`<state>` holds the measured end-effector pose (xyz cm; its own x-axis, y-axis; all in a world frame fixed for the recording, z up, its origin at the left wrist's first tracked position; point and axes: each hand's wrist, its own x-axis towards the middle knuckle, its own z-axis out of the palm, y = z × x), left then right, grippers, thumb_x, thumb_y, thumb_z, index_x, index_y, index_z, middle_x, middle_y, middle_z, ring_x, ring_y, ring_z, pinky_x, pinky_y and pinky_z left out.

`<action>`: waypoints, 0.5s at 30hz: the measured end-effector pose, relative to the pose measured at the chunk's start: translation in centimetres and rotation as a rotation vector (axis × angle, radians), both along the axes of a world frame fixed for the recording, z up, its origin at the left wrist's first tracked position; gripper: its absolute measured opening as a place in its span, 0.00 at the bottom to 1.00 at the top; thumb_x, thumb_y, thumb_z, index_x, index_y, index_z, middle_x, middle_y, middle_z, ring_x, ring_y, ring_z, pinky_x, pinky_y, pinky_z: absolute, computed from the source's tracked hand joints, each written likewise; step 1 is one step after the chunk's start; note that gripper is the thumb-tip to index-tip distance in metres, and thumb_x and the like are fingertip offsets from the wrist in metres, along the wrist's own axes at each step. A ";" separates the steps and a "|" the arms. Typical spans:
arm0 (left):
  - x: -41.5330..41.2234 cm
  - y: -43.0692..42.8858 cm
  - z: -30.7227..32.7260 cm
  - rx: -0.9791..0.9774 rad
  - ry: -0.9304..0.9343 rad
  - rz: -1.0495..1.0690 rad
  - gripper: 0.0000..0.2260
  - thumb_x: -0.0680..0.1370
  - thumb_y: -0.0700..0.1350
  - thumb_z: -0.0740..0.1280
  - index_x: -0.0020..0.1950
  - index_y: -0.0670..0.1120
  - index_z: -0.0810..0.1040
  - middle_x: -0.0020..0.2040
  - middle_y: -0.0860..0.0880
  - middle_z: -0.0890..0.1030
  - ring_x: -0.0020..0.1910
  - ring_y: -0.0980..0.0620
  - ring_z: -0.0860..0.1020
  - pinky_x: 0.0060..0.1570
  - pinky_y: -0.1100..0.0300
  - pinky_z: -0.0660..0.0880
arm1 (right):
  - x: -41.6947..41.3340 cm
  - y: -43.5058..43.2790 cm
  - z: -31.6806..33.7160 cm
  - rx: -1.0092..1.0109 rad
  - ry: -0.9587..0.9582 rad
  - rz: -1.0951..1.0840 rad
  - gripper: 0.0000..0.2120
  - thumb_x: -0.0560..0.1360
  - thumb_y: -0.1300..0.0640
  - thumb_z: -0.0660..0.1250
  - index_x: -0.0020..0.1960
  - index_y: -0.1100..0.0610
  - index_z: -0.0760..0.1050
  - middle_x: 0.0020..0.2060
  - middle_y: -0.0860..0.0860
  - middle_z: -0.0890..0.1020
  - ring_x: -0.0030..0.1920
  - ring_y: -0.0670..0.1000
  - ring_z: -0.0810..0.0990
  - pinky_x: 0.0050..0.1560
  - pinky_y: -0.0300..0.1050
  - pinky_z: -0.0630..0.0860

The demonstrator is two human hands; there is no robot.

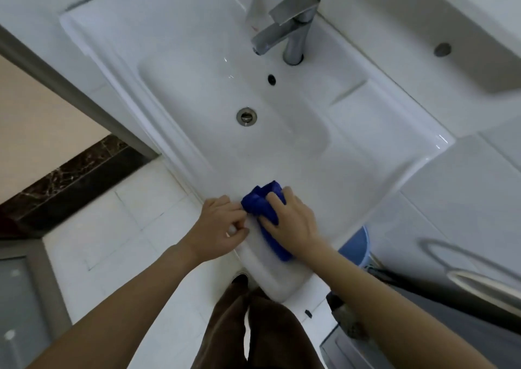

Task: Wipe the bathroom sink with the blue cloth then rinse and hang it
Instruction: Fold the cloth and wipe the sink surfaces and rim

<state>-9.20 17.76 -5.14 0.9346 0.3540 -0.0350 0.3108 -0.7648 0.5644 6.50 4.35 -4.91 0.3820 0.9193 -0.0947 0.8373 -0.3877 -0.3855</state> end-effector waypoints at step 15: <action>0.3 0.0 0.5 0.037 0.058 -0.018 0.08 0.69 0.52 0.64 0.35 0.53 0.66 0.36 0.59 0.69 0.40 0.57 0.65 0.43 0.58 0.58 | 2.3 -0.6 -0.1 0.021 0.004 0.070 0.16 0.73 0.45 0.70 0.52 0.56 0.75 0.46 0.56 0.76 0.37 0.59 0.78 0.33 0.42 0.64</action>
<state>-8.95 17.78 -4.64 0.9377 0.3391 -0.0760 0.3279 -0.7908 0.5169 8.77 3.71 -4.97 0.3160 0.9456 -0.0768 0.8606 -0.3198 -0.3965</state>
